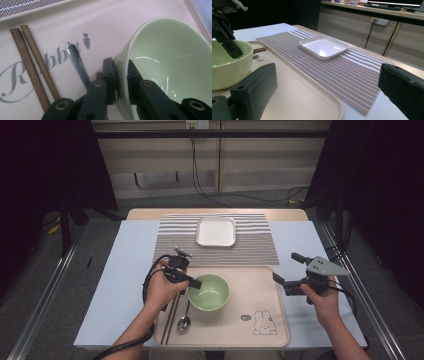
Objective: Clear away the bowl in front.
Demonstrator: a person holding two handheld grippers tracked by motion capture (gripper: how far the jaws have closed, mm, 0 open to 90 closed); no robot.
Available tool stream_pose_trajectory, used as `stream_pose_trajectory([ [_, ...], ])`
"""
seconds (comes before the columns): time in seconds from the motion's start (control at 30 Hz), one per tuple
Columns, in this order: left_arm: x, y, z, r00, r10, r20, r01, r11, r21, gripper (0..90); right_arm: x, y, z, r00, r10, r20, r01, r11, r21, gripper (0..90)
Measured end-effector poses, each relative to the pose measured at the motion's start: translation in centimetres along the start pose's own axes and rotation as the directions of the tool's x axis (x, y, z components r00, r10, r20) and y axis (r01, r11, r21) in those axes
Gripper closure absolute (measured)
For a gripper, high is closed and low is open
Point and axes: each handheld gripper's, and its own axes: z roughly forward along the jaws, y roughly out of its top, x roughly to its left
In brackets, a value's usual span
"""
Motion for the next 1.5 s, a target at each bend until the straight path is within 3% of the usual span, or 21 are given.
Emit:
stream_pose_trajectory([
  [0.23,-0.1,-0.3,0.1,0.9998,0.02,0.007,-0.02,0.9998,-0.002,82.3,0.0,0.0,0.0,1.0,0.001,0.0,-0.001,1.0,0.001,2.0],
  [0.37,-0.3,-0.5,0.1,0.9999,0.012,0.008,-0.012,0.9997,-0.02,81.1,0.2,0.1,0.1,0.9999,-0.007,-0.011,0.007,1.0,0.005,2.0],
  [0.5,-0.3,-0.5,0.1,0.9993,0.035,0.015,-0.035,0.9993,-0.011,81.1,0.2,0.1,0.2,0.9998,-0.014,-0.013,0.014,1.0,0.006,2.0],
  [0.63,0.0,-0.6,0.1,0.9991,0.004,0.043,-0.003,0.9998,-0.022,80.0,0.2,0.1,0.2,0.9998,-0.014,-0.01,0.015,1.0,0.008,2.0],
  [0.8,0.3,-0.6,-0.1,0.9979,0.006,0.065,-0.004,0.9995,-0.032,78.3,0.3,0.1,0.2,0.9999,-0.012,-0.008,0.013,1.0,0.008,2.0],
  [0.9,0.2,-0.4,-0.6,0.996,-0.002,0.09,0.009,0.9965,-0.084,74.7,0.2,0.1,0.3,0.9999,-0.015,-0.008,0.015,1.0,0.008,2.0],
  [1.2,0.3,1.3,-1.9,0.995,-0.017,0.099,0.032,0.988,-0.151,67.4,0.2,0.1,0.2,0.9999,-0.015,-0.006,0.015,1.0,0.009,2.0],
  [1.23,0.5,1.5,-2.1,0.9957,0.001,0.093,0.014,0.9875,-0.157,65.3,0.3,0.1,0.2,0.9999,-0.013,-0.007,0.013,1.0,0.01,2.0],
  [1.3,0.5,1.9,-2.2,0.9953,-0.012,0.096,0.029,0.984,-0.176,62.0,0.2,0.1,0.2,0.9999,-0.014,-0.009,0.015,1.0,0.013,2.0],
  [1.37,0.8,2.3,-2.3,0.9957,0.005,0.092,0.013,0.9822,-0.188,56.2,0.3,0.1,0.2,0.9999,-0.015,-0.004,0.015,1.0,0.013,2.0],
  [1.4,0.8,2.5,-2.2,0.9951,-0.021,0.097,0.041,0.9775,-0.207,55.5,0.3,0.0,0.2,0.9999,-0.015,-0.003,0.015,1.0,0.014,2.0],
  [1.43,1.0,2.7,-2.3,0.9958,-0.026,0.088,0.045,0.9757,-0.215,52.2,0.3,0.0,0.2,0.9998,-0.016,-0.011,0.016,1.0,0.016,2.0],
  [1.47,1.1,2.9,-2.3,0.9974,-0.008,0.071,0.023,0.9774,-0.21,48.7,0.3,0.1,0.2,0.9998,-0.016,-0.014,0.016,1.0,0.017,2.0],
  [1.5,1.3,3.2,-2.3,0.9956,-0.025,0.09,0.045,0.974,-0.222,47.5,0.3,0.0,0.2,0.9999,-0.017,-0.004,0.017,1.0,0.014,2.0],
])
